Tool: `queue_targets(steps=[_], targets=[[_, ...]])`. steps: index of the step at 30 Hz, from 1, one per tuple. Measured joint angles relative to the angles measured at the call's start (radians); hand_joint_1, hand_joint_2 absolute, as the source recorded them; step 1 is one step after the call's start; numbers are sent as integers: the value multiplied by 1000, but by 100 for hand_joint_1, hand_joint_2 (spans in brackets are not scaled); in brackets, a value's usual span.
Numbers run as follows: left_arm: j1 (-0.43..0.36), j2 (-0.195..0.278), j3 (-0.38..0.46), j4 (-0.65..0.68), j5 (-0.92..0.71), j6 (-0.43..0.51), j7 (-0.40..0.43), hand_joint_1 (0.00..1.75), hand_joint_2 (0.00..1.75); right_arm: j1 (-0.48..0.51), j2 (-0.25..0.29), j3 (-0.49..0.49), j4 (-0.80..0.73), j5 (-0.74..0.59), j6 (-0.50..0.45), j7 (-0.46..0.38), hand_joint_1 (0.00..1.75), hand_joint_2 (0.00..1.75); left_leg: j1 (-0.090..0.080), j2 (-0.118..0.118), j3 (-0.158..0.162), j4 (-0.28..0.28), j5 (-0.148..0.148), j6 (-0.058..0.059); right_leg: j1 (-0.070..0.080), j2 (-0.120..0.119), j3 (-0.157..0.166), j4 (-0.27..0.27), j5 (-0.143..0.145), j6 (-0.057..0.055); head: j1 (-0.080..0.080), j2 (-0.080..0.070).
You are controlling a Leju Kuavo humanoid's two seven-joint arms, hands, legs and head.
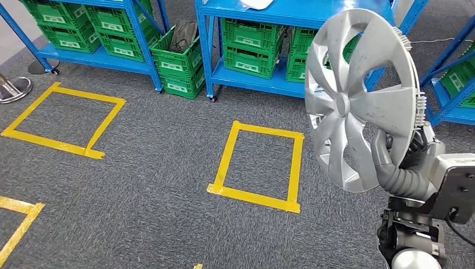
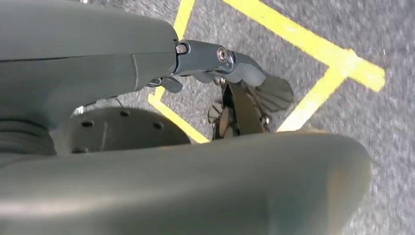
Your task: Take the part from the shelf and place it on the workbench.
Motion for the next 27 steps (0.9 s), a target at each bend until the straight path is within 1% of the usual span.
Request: queue_targets(steps=[1,2,3,4,5,7,8,9,10,12,13,14,15,16,17,18,19,20,21,23,24,25,26,27], targets=[[0,1,0,0,0,0,0,0,0,0,0,1,0,0,0,0,175,175,1,4,29,-53,29,-1,-1,-2,0,3,-2,3,-4,0],[0,1,0,0,0,1,0,0,0,-1,0,1,0,0,1,0,175,175,2,10,67,-122,54,-1,-2,-5,1,6,-5,7,-8,0],[-1,1,0,0,1,0,0,0,0,-2,0,1,0,0,2,0,175,175,1,16,104,-184,69,2,-1,-7,0,10,-8,13,-14,0],[-3,1,0,0,2,0,-1,0,0,-3,0,1,0,0,5,1,175,175,-1,20,128,-226,76,6,0,-9,-2,13,-9,19,-17,0],[-3,1,0,0,4,0,-1,0,0,-4,0,1,0,0,7,3,175,175,-3,20,139,-244,74,11,1,-10,-3,14,-9,26,-18,0],[-2,0,0,0,9,0,-1,0,0,-5,0,1,0,0,12,7,175,175,-7,13,140,-247,76,24,1,-14,-3,12,-7,38,-16,0],[-1,0,0,0,10,0,-1,0,0,-5,-1,1,0,0,15,9,175,175,-6,10,140,-250,79,30,-1,-13,-7,17,-11,44,-14,0],[-1,-1,0,0,12,2,0,0,0,-6,-1,1,0,0,16,10,175,175,-5,6,141,-252,81,36,-2,-11,-16,35,-25,49,-12,0],[-1,-2,0,0,13,3,2,0,0,-8,-2,1,0,0,17,11,175,175,-3,2,142,-254,83,41,-3,-7,-35,73,-47,52,-6,0],[-2,-3,0,0,15,5,7,0,0,-11,-4,1,0,1,19,13,175,175,-5,-5,141,-255,83,48,-3,1,-96,201,-107,54,8,0],[-2,-4,0,0,15,5,11,0,0,-11,-4,1,0,2,19,16,175,175,-6,-10,141,-254,83,50,-3,4,-125,261,-126,54,14,0],[-1,-4,0,0,15,5,14,0,0,-10,-4,1,0,4,20,18,175,175,-8,-14,141,-253,83,51,-2,6,-141,293,-128,53,17,0],[-1,-5,0,0,14,5,16,0,0,-10,-4,1,0,5,22,21,175,175,-9,-20,141,-252,82,51,-2,7,-140,288,-113,50,21,0],[0,-6,0,0,14,5,17,0,0,-11,-4,1,0,6,24,23,175,175,-10,-26,141,-250,82,51,-1,9,-121,243,-81,46,24,0],[0,-6,0,0,14,5,17,0,0,-13,-5,1,0,7,27,23,175,175,-10,-33,141,-249,82,51,0,18,-91,174,-47,40,28,0],[-1,-7,0,0,13,5,17,0,0,-16,-5,1,0,7,31,24,175,175,-12,-38,139,-249,82,49,1,30,-59,108,-24,33,30,0],[-3,-7,0,0,13,4,16,0,0,-19,-5,2,0,7,36,24,175,175,-12,-44,135,-248,84,46,2,40,-33,57,-11,29,31,0],[-3,-7,0,0,13,4,15,0,0,-22,-5,2,-1,8,41,24,175,175,-11,-48,131,-248,86,41,4,48,-19,31,-9,25,31,0],[-3,-7,0,0,13,4,15,0,0,-25,-5,4,-1,8,46,25,175,175,-9,-53,127,-249,89,35,6,49,-13,23,-12,23,31,0],[-1,-6,0,0,13,4,14,0,0,-28,-5,7,-2,8,51,27,175,175,-7,-60,122,-249,92,23,6,36,-8,11,-5,15,31,0],[-1,-5,0,0,13,4,13,0,0,-29,-5,9,-2,9,53,28,175,175,-8,-53,115,-239,84,19,4,29,-3,4,-2,10,28,0],[-1,-5,0,0,13,4,12,0,0,-31,-5,11,-2,9,54,28,175,175,-8,-41,100,-209,67,15,1,21,2,-4,1,5,23,0],[-2,-4,0,0,13,4,11,0,0,-32,-5,13,-3,10,55,29,175,175,-8,-25,75,-159,41,13,0,13,5,-8,3,2,17,0],[-2,-4,0,0,13,4,10,0,0,-34,-5,14,-3,10,55,29,175,175,-6,-12,43,-94,13,10,0,7,6,-9,3,-1,11,0]])
